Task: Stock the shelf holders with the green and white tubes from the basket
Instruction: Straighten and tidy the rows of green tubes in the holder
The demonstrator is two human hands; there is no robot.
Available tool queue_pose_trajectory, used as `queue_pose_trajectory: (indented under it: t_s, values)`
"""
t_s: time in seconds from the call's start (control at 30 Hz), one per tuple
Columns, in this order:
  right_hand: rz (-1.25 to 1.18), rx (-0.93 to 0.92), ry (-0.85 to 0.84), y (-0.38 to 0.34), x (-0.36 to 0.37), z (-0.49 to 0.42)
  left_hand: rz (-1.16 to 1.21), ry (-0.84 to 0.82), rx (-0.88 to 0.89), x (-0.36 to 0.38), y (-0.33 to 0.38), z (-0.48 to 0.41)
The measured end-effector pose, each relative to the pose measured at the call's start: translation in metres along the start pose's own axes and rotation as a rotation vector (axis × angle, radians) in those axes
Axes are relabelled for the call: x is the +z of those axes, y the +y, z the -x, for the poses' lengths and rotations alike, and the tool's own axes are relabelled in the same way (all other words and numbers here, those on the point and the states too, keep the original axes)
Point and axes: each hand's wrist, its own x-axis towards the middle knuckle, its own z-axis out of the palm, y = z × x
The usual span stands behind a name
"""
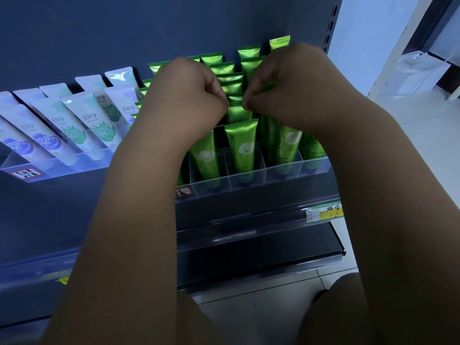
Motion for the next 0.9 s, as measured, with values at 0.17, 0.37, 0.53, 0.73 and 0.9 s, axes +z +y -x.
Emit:
queue_pose_trajectory:
  t_s: [0.17, 0.37, 0.53, 0.73, 0.9]
  values:
    - [0.016, 0.011, 0.002, 0.001, 0.0, -0.001, -0.005, -0.001, 0.0, 0.001, 0.001, 0.0]
    - [-0.006, 0.008, 0.01, 0.002, 0.0, -0.001, 0.039, 0.012, 0.009, 0.004, 0.0, -0.004]
    - [-0.025, -0.007, 0.008, 0.003, 0.001, -0.001, 0.062, 0.017, 0.013, 0.005, 0.001, -0.009]
    - [-0.019, -0.025, 0.064, 0.001, -0.003, 0.0, 0.075, 0.063, 0.062, 0.007, -0.002, -0.01]
    - [0.056, 0.001, 0.109, 0.004, -0.007, 0.0, -0.032, 0.174, 0.18, 0.005, 0.0, -0.008]
